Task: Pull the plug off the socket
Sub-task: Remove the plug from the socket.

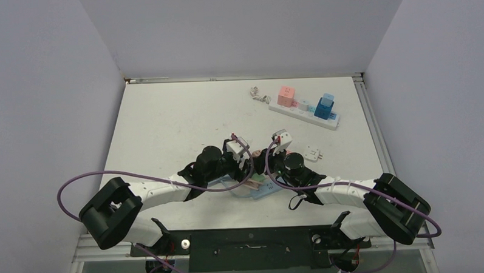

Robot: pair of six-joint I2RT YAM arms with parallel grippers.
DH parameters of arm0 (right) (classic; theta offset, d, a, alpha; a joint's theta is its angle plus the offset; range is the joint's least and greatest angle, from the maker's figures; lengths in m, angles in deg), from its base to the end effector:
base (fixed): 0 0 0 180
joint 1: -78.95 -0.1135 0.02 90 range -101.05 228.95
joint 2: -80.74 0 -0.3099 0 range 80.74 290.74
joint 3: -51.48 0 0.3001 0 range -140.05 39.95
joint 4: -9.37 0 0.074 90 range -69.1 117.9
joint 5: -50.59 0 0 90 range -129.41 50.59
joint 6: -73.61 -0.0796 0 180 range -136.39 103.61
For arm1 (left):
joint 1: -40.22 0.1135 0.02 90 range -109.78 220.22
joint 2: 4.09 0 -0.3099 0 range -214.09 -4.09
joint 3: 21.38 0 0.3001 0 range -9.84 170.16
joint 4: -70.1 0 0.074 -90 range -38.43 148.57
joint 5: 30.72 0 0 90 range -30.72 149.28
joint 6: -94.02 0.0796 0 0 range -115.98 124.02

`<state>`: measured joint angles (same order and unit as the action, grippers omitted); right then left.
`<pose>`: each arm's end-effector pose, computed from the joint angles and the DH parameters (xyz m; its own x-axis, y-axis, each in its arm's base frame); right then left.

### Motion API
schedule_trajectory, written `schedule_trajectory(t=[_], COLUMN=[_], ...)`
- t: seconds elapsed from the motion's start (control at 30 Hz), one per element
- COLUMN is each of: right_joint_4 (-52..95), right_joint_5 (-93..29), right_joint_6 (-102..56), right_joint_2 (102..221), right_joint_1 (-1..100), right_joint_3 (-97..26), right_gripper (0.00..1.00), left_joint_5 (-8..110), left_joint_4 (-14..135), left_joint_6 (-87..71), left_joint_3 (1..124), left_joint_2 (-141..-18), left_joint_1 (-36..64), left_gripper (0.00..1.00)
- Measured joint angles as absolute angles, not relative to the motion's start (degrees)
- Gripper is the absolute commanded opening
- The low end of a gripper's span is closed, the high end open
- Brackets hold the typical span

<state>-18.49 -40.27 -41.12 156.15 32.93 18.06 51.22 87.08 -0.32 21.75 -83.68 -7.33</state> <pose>0.2189 0.2251 0.1751 -0.4507 0.1353 -0.8823 -0.5734 0.7137 0.4024 0.2276 -0.2654 0.1890 -0.2865 0.2022 -0.9365 0.8004 0.5877 -0.1180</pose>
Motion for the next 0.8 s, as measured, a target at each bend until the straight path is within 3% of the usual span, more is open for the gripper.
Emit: schedule_trajectory(t=[0.43, 0.6, 0.8], right_joint_4=[-18.54, -18.49, -18.45], right_joint_5=[-39.16, -39.07, -38.98], right_joint_6=[-41.21, -41.52, -41.86], right_joint_2=[156.13, 156.11, 156.09], right_joint_1=[33.28, 33.72, 34.07], right_joint_3=[18.12, 18.36, 18.43], right_gripper=[0.05, 0.05, 0.05], left_joint_5=[53.5, 53.56, 53.91], left_joint_4=[88.28, 89.24, 89.26], left_joint_6=[-0.23, -0.21, -0.32], left_joint_3=[21.77, 22.14, 22.36], left_joint_2=[-86.17, -87.61, -87.92], left_joint_1=[-7.52, -7.96, -8.14], left_gripper=[0.59, 0.51, 0.21])
